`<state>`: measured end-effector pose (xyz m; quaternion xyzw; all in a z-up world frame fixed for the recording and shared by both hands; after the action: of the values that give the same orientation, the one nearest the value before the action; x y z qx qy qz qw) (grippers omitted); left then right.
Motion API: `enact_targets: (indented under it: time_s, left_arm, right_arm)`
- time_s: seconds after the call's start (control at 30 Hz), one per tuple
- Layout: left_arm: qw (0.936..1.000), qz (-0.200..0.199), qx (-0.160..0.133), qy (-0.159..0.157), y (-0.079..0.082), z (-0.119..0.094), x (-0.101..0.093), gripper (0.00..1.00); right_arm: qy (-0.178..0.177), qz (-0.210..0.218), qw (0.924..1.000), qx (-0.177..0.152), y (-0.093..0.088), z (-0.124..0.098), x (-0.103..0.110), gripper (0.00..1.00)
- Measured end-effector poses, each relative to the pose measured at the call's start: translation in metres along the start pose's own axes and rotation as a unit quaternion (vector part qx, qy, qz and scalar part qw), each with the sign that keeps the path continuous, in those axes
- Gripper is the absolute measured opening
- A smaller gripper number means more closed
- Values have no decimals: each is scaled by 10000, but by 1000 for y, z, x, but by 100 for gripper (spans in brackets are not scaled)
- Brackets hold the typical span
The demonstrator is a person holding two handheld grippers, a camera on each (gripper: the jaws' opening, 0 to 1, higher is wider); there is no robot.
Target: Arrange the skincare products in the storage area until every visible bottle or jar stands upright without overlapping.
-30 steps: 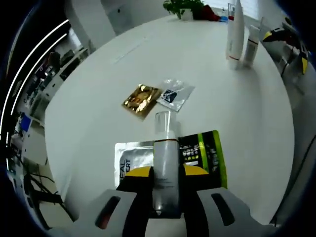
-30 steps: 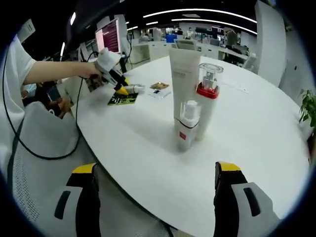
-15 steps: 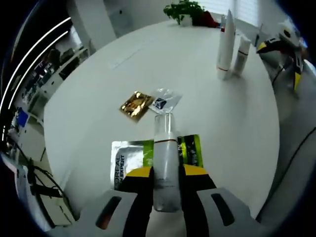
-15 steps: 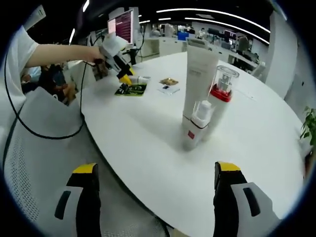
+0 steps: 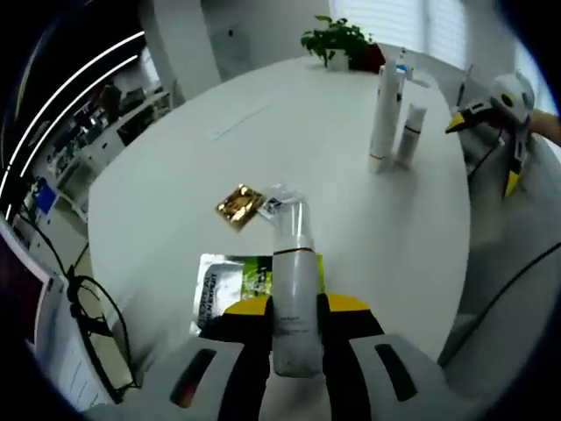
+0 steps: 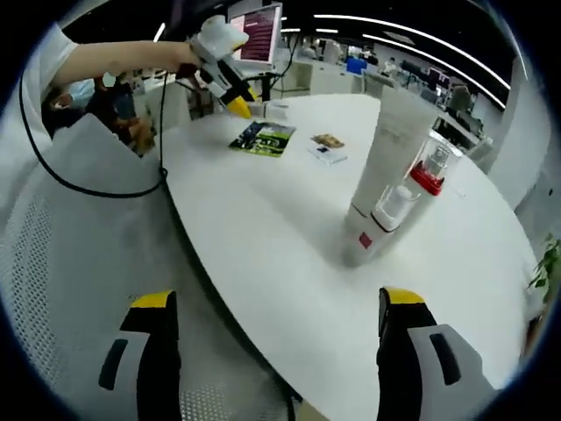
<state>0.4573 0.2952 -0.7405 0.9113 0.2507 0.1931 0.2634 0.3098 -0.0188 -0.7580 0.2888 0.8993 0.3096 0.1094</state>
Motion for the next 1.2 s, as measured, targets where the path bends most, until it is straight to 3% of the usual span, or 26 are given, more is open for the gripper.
enact_targets:
  time_s: [0.13, 0.33, 0.4, 0.47, 0.6, 0.67, 0.77, 0.93, 1.03, 1.2]
  left_arm:
    - [10000, -25, 26, 22, -5, -9, -6, 26]
    - [9999, -168, -31, -1, -10, -20, -8, 26]
    - [9997, -220, -79, 24, -7, -23, -7, 26]
    - [9996, -262, -107, 27, -4, -25, -7, 26]
    - [10000, -74, -25, 44, 3, -33, -7, 26]
    - [9999, 82, 52, 86, 3, -37, -2, 26]
    - [9999, 59, 87, 97, 8, -48, 2, 26]
    - [9998, -45, -175, -19, 16, -66, 0, 26]
    - [9993, -127, -331, -133, 21, -81, -11, 26]
    - [9940, -481, -878, -430, 34, -87, -28, 26]
  right_arm:
    - [33, -198, 9998, 52, 0, 1, 6, 94]
    - [36, -170, 9998, 58, -1, 0, 3, 94]
    - [-78, -367, 9993, 63, 0, 0, -2, 93]
    - [-110, -303, 9995, -33, 3, -2, -4, 93]
    - [-218, -495, 9985, 39, 0, -1, -6, 92]
    - [-99, -416, 9991, 12, 1, -1, -2, 93]
    - [-167, -471, 9987, -8, 3, -1, -4, 94]
    - [-134, -417, 9989, -161, 10, -3, -3, 94]
    - [-114, -427, 9988, -230, 15, -3, -2, 95]
    - [-29, -234, 9979, -603, 33, -10, -1, 95]
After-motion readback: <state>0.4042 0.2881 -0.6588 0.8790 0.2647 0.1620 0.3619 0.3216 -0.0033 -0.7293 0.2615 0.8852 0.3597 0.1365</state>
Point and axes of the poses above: the point that each gripper's makers call its tool centre point, and the gripper's own axes: z roughly forward along the fingers, x roughly to its left, y roughly out of its top, the point moved 2 cm from there along -z, roughly backward along the fingers, and after that the axes turned 8 degrees about z, right-handed, at the moved point
